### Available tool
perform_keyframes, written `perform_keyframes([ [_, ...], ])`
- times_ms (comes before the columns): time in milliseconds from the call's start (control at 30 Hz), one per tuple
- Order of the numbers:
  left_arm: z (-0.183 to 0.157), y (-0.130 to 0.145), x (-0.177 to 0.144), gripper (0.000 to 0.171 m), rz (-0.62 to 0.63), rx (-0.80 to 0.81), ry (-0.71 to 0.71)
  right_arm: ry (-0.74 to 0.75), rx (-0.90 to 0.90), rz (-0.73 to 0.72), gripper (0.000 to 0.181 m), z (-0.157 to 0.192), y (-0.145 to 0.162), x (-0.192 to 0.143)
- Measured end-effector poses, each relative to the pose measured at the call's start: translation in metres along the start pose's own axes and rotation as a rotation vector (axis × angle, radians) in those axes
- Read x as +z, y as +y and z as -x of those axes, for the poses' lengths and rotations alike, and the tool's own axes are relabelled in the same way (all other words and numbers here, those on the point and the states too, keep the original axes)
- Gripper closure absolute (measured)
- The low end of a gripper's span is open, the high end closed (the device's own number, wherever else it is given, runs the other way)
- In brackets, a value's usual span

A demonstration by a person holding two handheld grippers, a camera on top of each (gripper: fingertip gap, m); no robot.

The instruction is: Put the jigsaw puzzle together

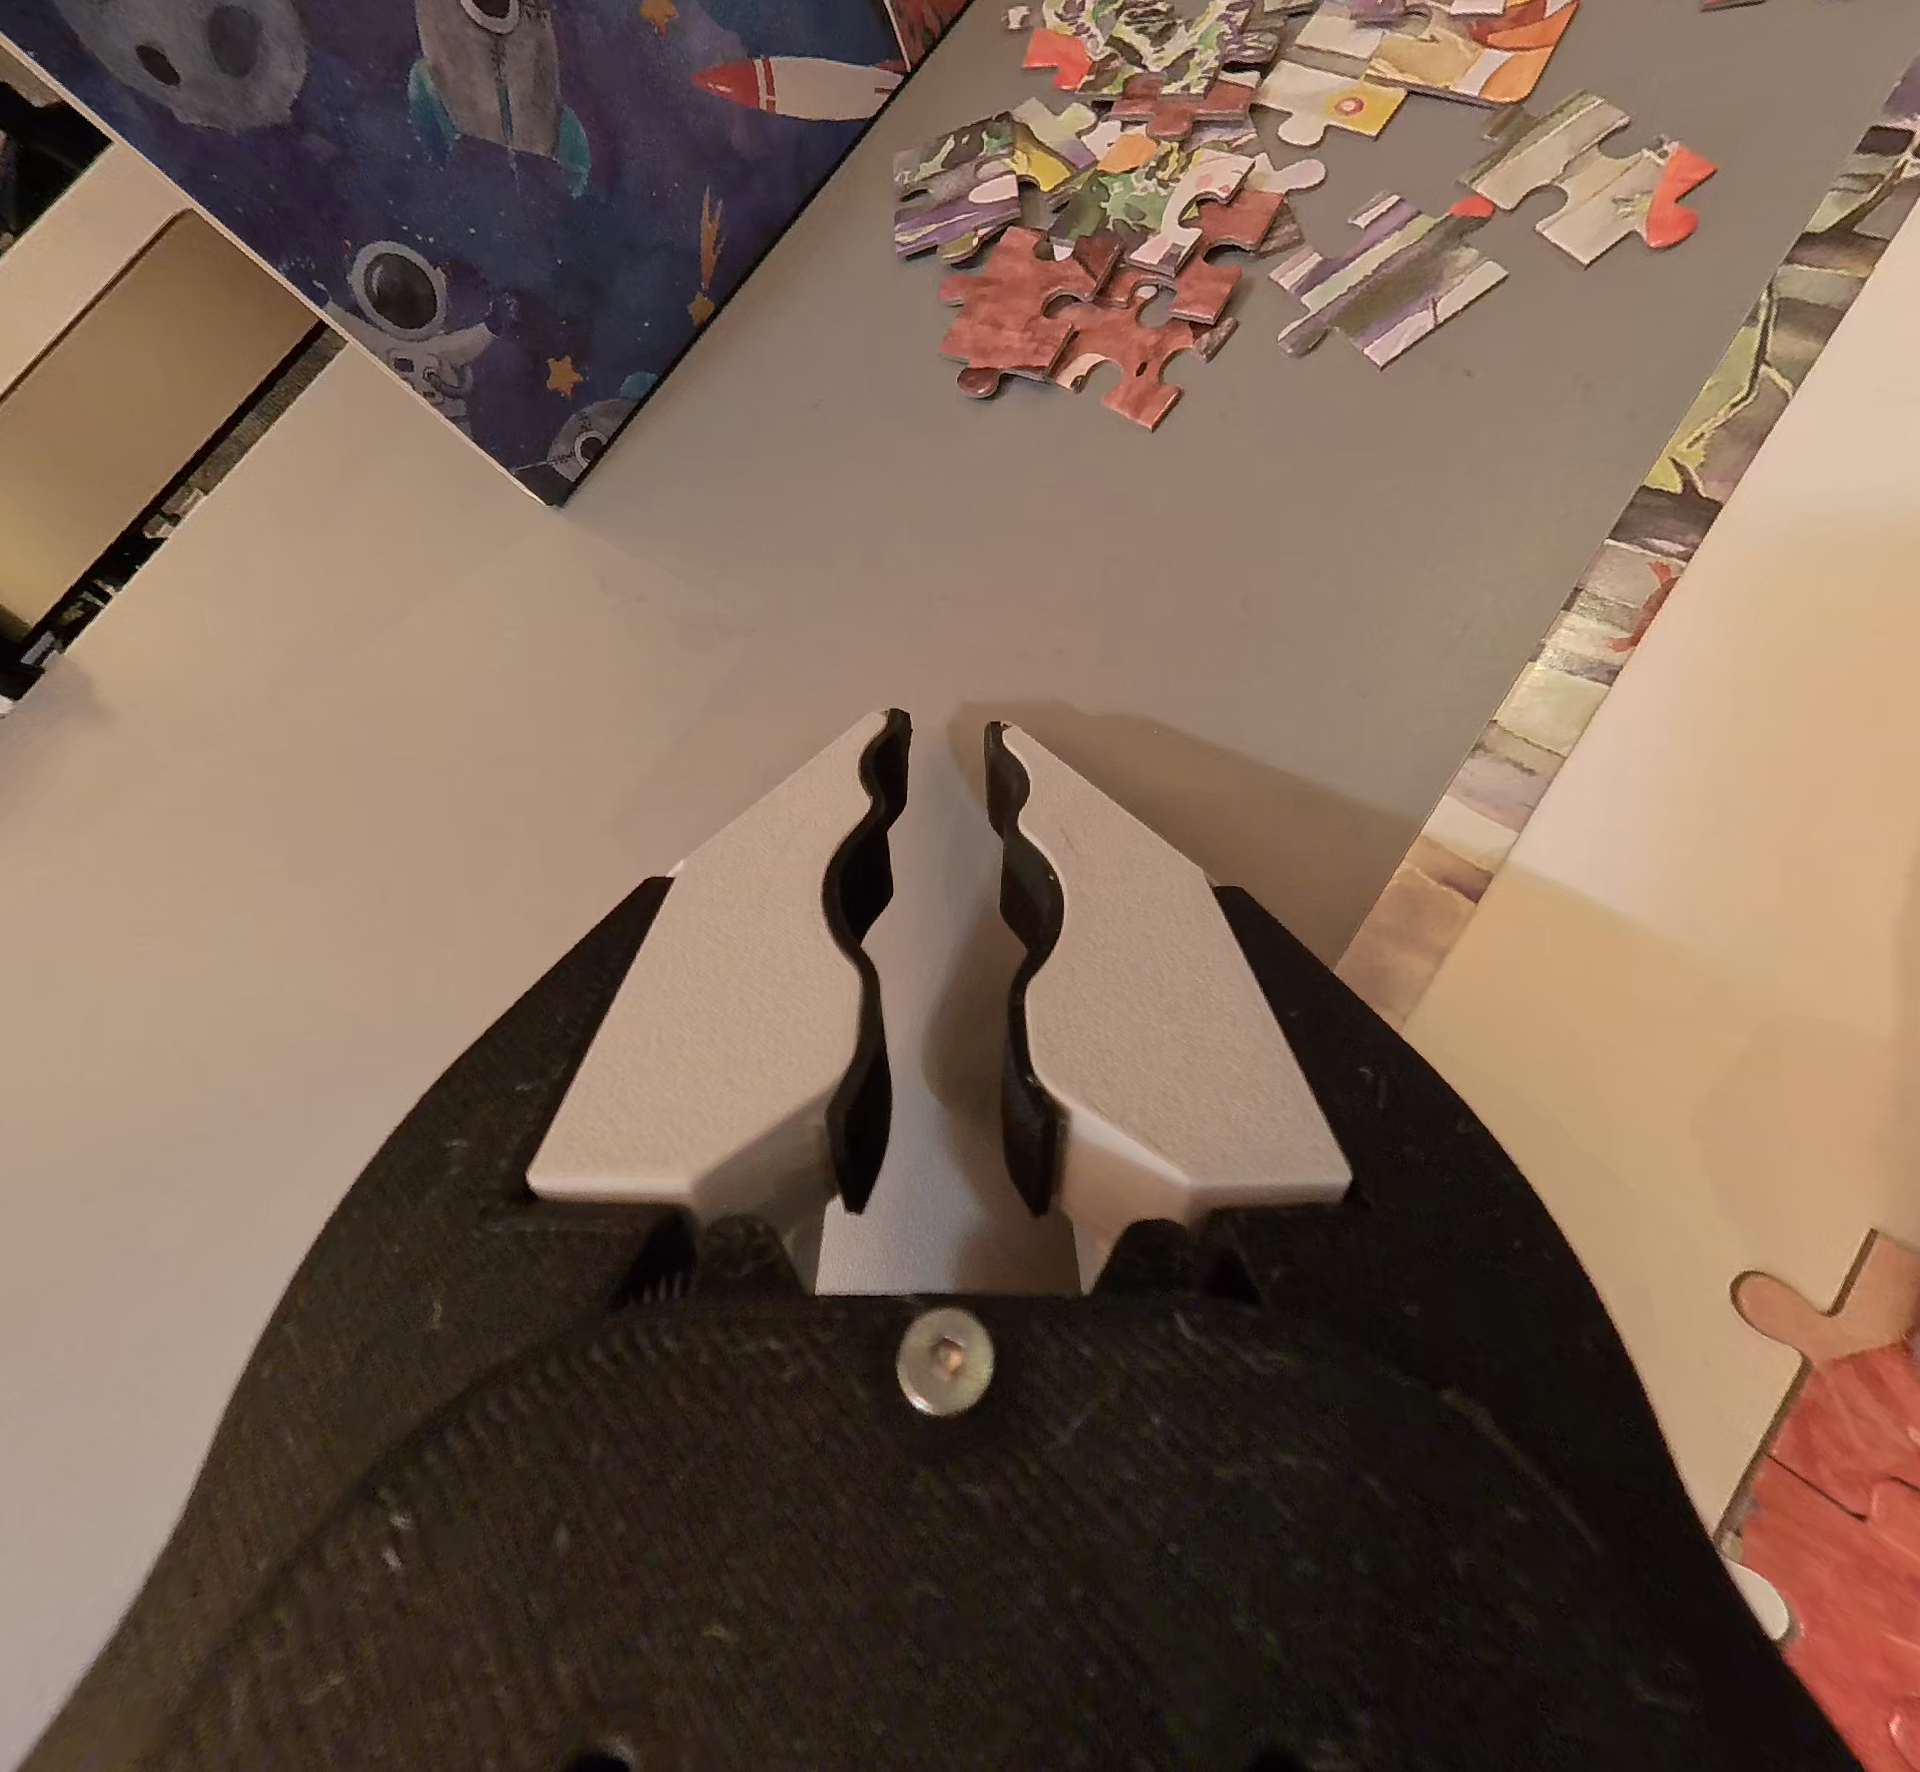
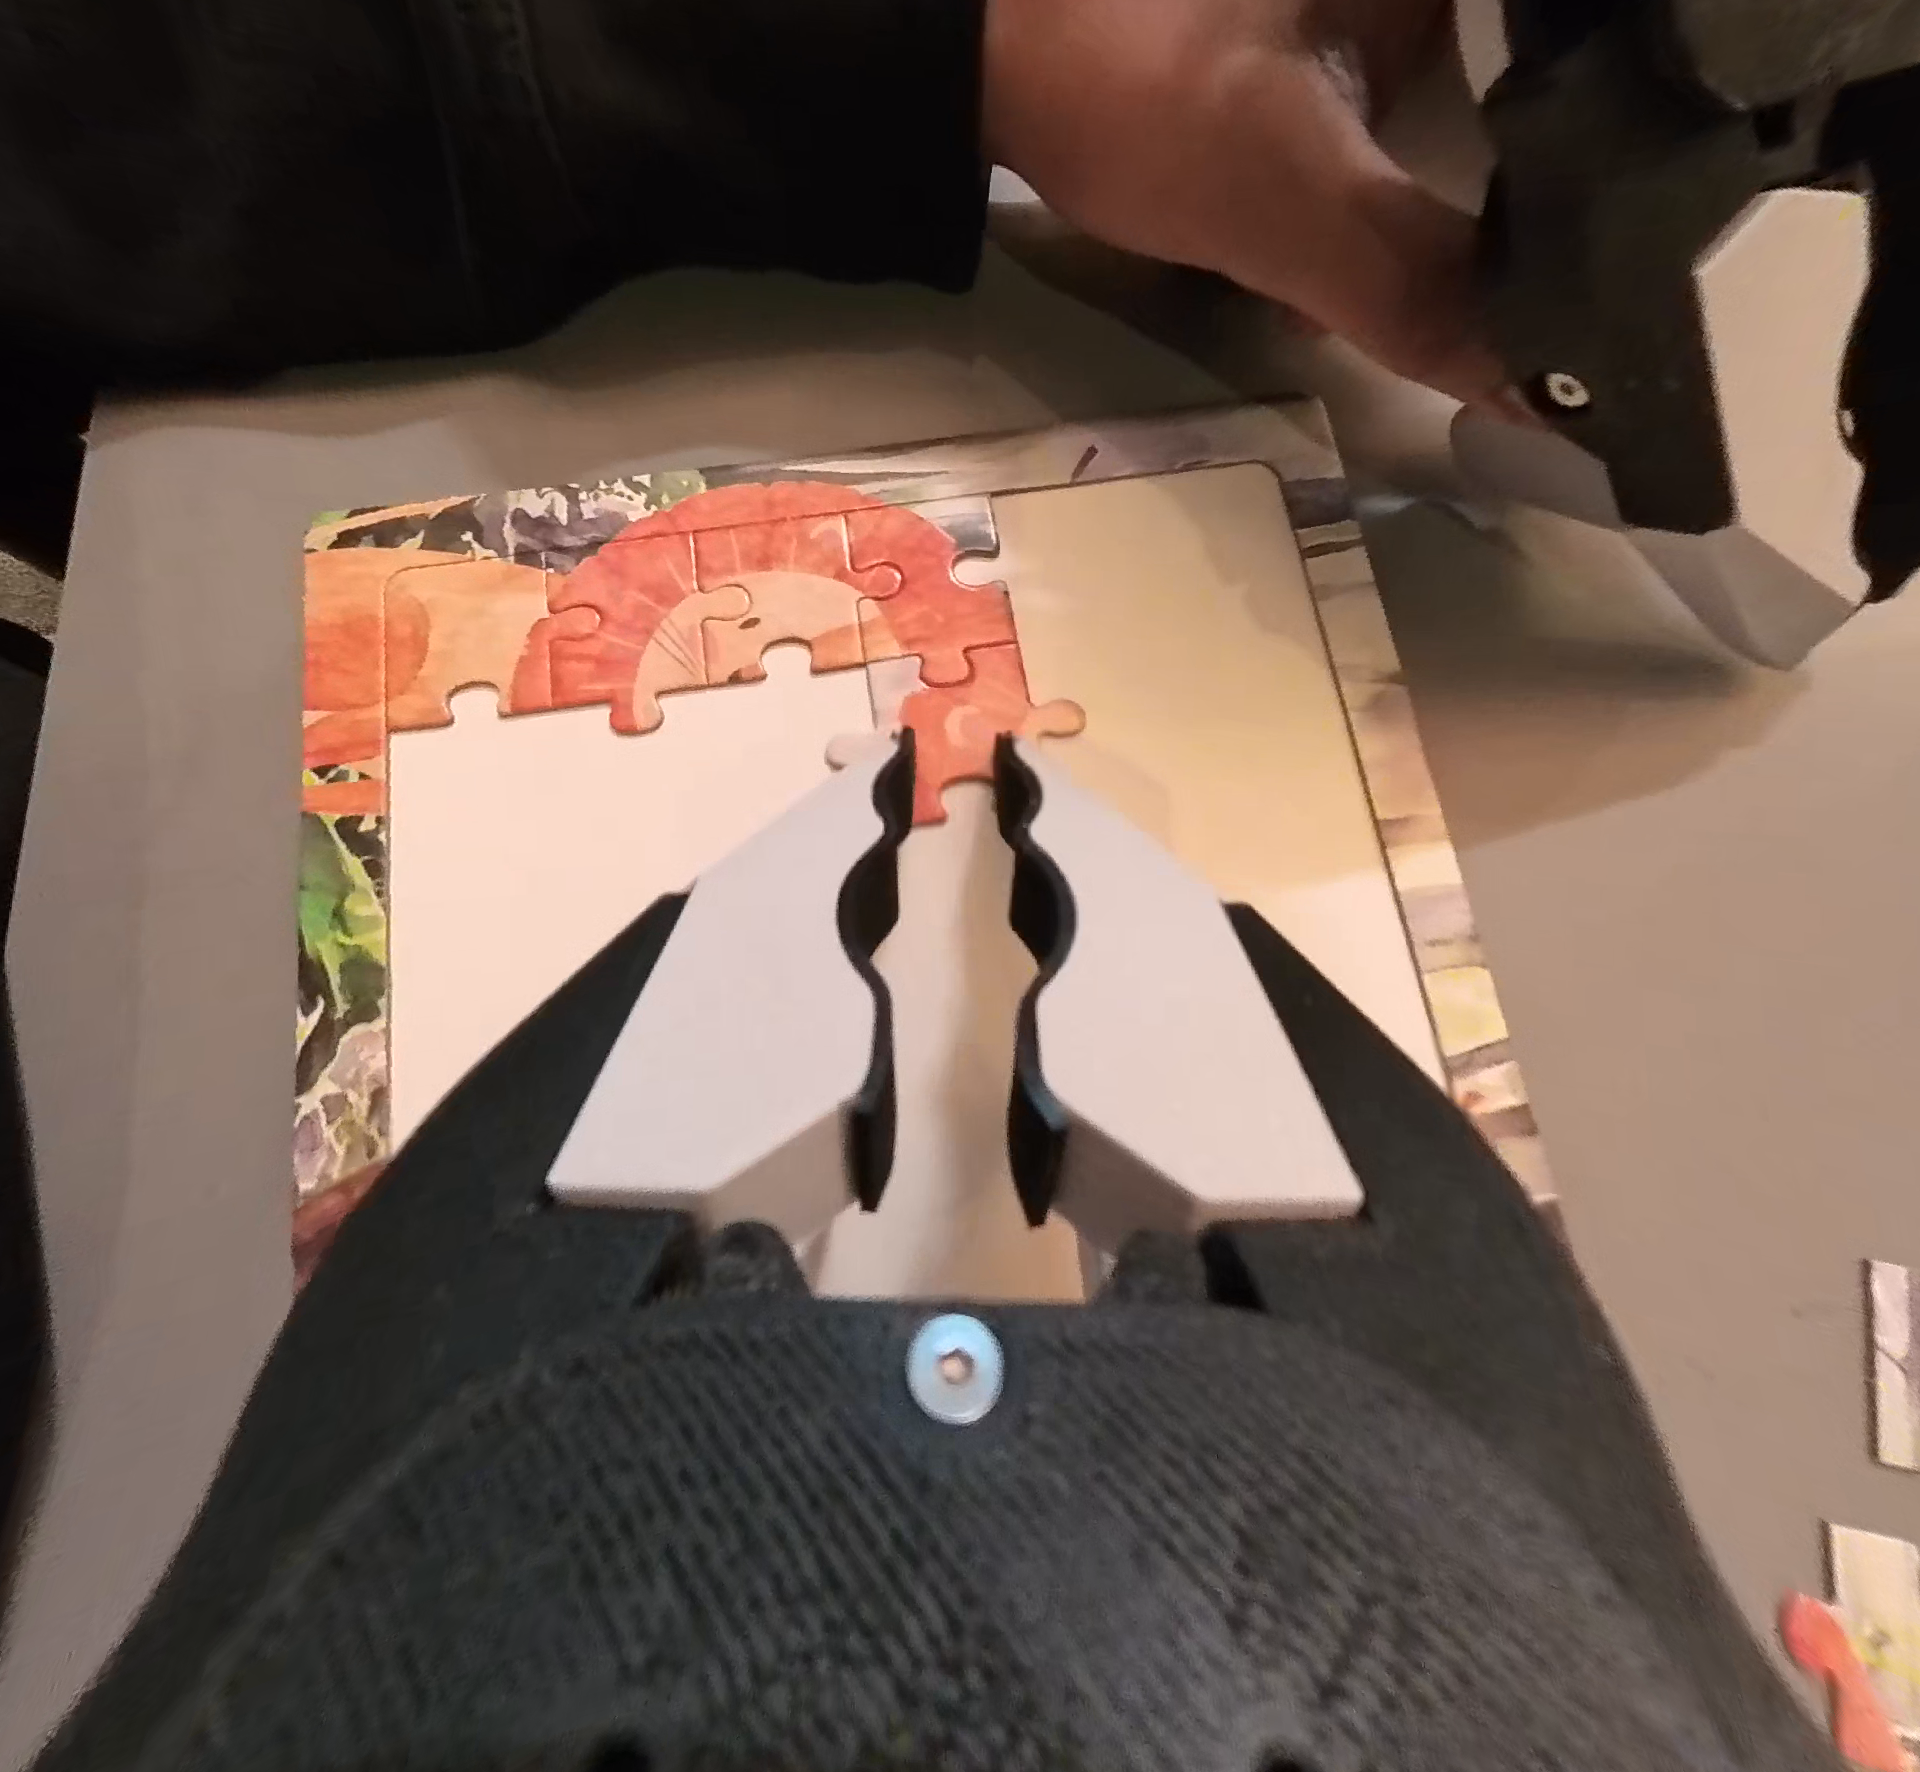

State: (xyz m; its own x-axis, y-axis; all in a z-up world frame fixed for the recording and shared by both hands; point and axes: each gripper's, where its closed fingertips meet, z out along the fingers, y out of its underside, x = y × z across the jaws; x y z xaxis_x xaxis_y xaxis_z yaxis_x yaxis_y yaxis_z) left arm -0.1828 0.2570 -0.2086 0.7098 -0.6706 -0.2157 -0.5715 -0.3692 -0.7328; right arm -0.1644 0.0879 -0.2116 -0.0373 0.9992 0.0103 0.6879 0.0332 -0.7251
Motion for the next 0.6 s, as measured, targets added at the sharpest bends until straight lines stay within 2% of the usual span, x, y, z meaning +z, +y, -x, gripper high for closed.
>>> perform_keyframes([
  [233, 0.0, 0.0, 0.0, 0.158, 0.001, 0.002, 0.0, 0.019, 0.045, 0.016, 0.166, -0.015, 0.01, -0.008],
  [600, -0.001, 0.001, 0.001, 0.158, 0.005, 0.008, -0.002, 0.03, 0.027, 0.006, 0.167, -0.011, 0.006, -0.002],
])
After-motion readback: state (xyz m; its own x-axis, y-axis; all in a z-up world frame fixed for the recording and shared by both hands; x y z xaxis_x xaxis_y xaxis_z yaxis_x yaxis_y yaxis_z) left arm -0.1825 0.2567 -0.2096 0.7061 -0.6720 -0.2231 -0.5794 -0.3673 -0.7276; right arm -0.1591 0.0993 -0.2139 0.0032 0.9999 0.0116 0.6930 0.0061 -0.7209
